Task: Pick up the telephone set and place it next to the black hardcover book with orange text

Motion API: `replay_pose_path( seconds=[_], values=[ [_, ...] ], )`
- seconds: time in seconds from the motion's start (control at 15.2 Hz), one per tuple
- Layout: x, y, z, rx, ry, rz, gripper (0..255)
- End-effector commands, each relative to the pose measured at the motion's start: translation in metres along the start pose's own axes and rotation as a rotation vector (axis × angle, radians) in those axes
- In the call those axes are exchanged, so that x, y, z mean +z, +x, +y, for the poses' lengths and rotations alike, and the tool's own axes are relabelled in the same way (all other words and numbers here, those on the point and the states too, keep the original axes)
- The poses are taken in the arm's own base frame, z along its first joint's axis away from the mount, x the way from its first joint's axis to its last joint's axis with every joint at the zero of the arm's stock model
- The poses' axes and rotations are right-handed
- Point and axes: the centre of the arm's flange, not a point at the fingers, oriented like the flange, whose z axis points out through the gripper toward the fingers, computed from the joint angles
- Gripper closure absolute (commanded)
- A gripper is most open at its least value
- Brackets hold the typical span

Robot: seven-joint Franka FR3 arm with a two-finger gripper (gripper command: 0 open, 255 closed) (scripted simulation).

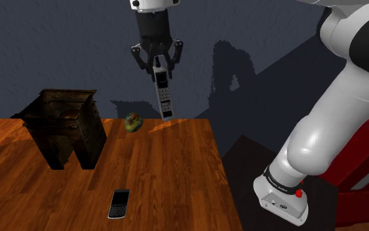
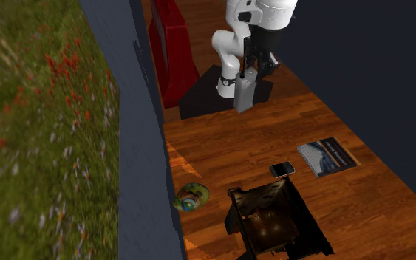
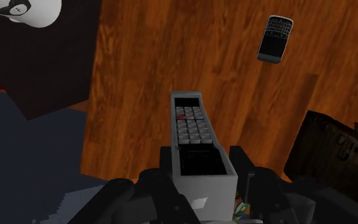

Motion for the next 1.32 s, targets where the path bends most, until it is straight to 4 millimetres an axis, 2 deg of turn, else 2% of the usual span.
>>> replay_pose_path(
  seconds=[0.0, 1.25],
  values=[
    [0.013, -0.016, -0.017, 0.002, 0.001, 0.001, 255],
    [0.133, -0.134, -0.203, 0.002, 0.001, 0.001, 255]
  ],
)
